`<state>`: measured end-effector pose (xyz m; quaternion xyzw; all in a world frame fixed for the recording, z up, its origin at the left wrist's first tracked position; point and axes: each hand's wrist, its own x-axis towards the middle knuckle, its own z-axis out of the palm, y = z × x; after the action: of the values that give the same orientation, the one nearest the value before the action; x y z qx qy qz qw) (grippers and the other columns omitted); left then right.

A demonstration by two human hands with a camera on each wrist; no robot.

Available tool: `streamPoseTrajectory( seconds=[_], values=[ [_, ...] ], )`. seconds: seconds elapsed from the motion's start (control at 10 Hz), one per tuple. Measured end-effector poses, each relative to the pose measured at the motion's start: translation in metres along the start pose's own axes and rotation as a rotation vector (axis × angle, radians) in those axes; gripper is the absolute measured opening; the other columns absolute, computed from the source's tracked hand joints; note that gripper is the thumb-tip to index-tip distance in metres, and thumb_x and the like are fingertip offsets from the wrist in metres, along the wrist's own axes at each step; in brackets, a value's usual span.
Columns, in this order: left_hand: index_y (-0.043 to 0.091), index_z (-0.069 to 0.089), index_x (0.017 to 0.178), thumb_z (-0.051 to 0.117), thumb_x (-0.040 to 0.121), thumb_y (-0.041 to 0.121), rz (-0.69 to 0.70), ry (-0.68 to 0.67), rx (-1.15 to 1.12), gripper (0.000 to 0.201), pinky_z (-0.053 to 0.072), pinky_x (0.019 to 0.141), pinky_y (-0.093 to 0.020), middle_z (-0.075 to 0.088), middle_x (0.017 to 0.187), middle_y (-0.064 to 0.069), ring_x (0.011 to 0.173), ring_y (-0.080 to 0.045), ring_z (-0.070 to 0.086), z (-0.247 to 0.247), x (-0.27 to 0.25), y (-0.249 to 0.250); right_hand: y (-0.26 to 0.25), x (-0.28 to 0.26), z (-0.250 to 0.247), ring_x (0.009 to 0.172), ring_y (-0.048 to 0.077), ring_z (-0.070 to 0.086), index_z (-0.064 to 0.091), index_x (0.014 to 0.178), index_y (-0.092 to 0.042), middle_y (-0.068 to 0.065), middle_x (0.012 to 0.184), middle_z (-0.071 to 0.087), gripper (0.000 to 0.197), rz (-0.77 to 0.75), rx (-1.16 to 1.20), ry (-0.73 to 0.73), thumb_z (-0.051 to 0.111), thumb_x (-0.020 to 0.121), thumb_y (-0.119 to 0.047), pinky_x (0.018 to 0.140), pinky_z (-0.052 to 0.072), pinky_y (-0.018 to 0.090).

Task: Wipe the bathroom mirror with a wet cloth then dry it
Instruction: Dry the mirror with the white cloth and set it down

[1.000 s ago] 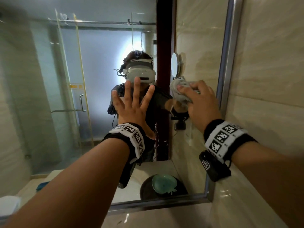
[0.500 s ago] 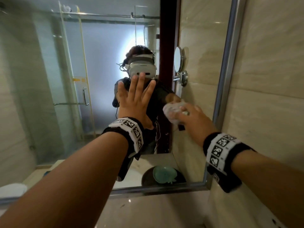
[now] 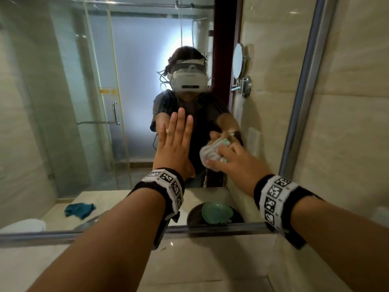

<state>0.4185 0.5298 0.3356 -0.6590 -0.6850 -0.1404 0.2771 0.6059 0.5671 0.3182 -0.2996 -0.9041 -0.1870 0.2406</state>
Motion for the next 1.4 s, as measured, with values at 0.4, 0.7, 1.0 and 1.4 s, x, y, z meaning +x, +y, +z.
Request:
streamPoseTrajectory(
  seconds=[0.4,0.7,1.0,1.4],
  values=[
    [0.008,-0.037,0.138,0.073,0.063,0.064,0.006,0.031,0.043,0.144,-0.009,0.116,-0.048,-0.044,0.143,-0.013,0.131,-0.028,-0.038,0.008,0.002,-0.001,0.008,0.044,-0.049,0.096,-0.002,0.044,0.058,0.112,-0.031,0.003,0.116,0.045,0.024,0.17,-0.077,0.43,0.048,0.092,-0.04,0.078,0.039,0.017],
    [0.006,-0.032,0.14,0.068,0.061,0.071,0.024,0.09,0.086,0.143,-0.014,0.114,-0.047,-0.037,0.146,-0.016,0.134,-0.029,-0.034,0.019,-0.002,0.001,-0.011,-0.042,0.039,0.083,0.036,0.054,0.048,0.126,-0.031,0.011,0.11,0.045,0.064,0.071,-0.037,-0.074,0.075,0.07,-0.013,0.061,0.055,0.042],
    [0.012,-0.03,0.142,0.069,0.066,0.067,0.05,0.06,0.037,0.136,-0.013,0.115,-0.05,-0.034,0.149,-0.015,0.136,-0.029,-0.033,0.036,-0.024,0.006,0.007,-0.018,-0.002,0.118,0.027,0.035,0.053,0.129,-0.027,0.01,0.131,0.041,0.039,0.226,-0.106,0.138,0.043,0.092,-0.019,0.09,0.031,0.028],
    [0.009,-0.027,0.143,0.07,0.071,0.058,0.06,0.055,0.014,0.13,-0.012,0.115,-0.048,-0.028,0.152,-0.017,0.135,-0.03,-0.032,0.073,-0.046,0.021,-0.021,-0.064,0.07,0.113,0.026,0.035,0.045,0.134,-0.039,0.008,0.128,0.038,0.044,0.167,0.064,-0.101,0.046,0.095,-0.02,0.094,0.035,0.029]
  ],
)
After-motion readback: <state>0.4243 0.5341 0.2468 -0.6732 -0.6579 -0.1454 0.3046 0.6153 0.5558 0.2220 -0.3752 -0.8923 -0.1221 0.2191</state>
